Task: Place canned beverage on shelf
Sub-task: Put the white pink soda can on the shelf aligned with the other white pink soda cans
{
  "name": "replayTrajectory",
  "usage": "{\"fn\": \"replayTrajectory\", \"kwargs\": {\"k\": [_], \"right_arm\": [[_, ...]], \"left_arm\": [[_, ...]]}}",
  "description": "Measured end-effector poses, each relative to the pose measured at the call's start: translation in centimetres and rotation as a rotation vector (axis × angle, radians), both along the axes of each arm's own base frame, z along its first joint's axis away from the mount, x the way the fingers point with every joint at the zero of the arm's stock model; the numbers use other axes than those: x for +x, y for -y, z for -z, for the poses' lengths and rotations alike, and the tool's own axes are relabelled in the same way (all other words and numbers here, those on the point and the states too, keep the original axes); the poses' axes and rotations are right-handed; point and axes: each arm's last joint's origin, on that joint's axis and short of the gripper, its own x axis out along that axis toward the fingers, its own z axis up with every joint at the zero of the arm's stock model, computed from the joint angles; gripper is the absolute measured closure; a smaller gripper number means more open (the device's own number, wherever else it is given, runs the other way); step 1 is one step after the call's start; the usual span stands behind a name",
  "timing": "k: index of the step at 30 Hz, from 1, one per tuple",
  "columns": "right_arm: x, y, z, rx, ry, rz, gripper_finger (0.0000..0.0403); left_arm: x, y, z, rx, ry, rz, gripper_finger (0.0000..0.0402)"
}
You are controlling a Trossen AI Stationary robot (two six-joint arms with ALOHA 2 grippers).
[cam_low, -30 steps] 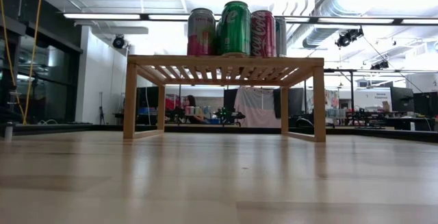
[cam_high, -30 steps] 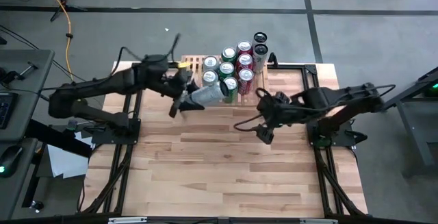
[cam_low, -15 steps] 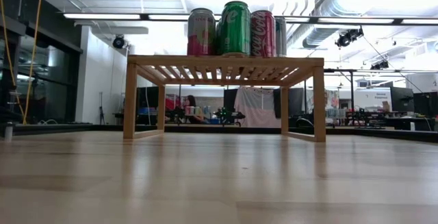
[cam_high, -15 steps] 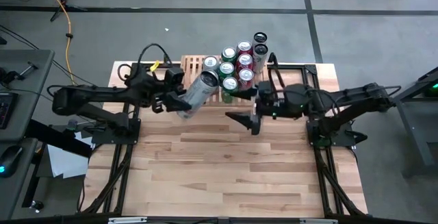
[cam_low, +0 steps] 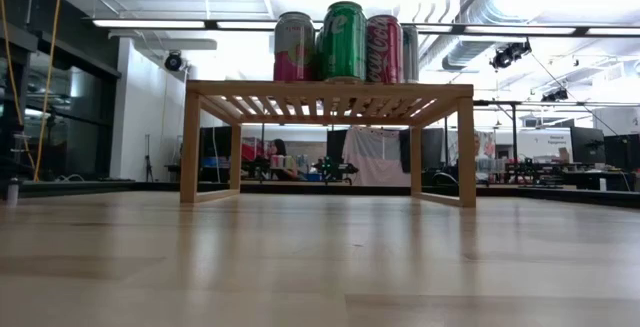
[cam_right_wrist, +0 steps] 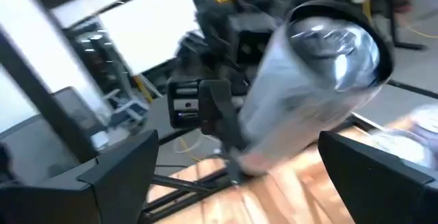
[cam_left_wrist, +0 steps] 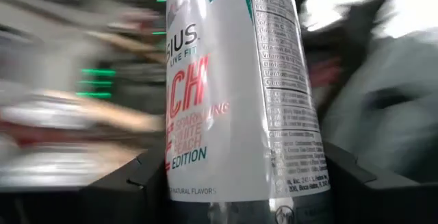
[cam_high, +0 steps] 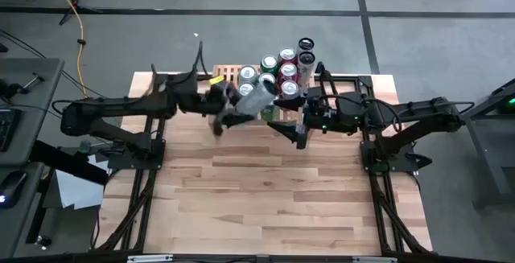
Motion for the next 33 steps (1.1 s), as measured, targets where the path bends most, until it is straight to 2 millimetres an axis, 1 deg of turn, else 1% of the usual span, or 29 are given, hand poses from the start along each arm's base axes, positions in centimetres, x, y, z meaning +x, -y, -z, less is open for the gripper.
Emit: {"fn": "replayTrajectory", "kwargs": {"k": [4, 8, 11, 14, 18, 21, 24, 28, 30, 33], "right_arm": [[-1.0, 0.4, -0.1, 0.016, -0.038, 0.095, 0.0016], [-1.2, 0.7, -0.1, 0.012, -0.040, 0.180, 0.0016], [-1.0, 1.1, 0.1, 0.013, -0.042, 0.246, 0.0016], [-0.8, 1.7, 0.3, 0.035, -0.041, 0.310, 0.0016], [-0.7, 2.3, 0.2, 0.062, -0.021, 0.351, 0.0016], [-0.7, 2.6, -0.3, 0.078, 0.036, 0.359, 0.0016], [-0.6, 3.2, -1.3, 0.088, 0.129, 0.346, 0.0016], [-0.6, 4.3, -2.3, 0.109, 0.243, 0.313, 0.0016], [-0.5, 4.7, -2.6, 0.111, 0.286, 0.300, 0.0016], [0.0, 5.3, -2.8, 0.119, 0.345, 0.250, 0.0016]], "left_arm": [[-0.7, -0.1, -2.1, 0.360, -0.236, -0.361, 0.0169], [-1.4, 0.7, -3.8, 0.678, -0.339, -0.762, 0.0169], [-1.5, 1.2, -4.0, 0.876, -0.462, -1.030, 0.0169], [-1.0, 1.2, -3.5, 0.995, -0.588, -1.184, 0.0169], [-0.3, 0.8, -2.8, 1.046, -0.689, -1.257, 0.0169], [0.3, 0.6, -2.5, 1.035, -0.676, -1.265, 0.0169], [0.7, 1.0, -3.2, 0.972, -0.546, -1.259, 0.0169], [0.9, 2.3, -4.3, 0.918, -0.331, -1.178, 0.0169], [0.9, 2.8, -4.7, 0.891, -0.265, -1.166, 0.0169], [0.8, 3.2, -4.9, 0.873, -0.236, -1.164, 0.0169]]}}
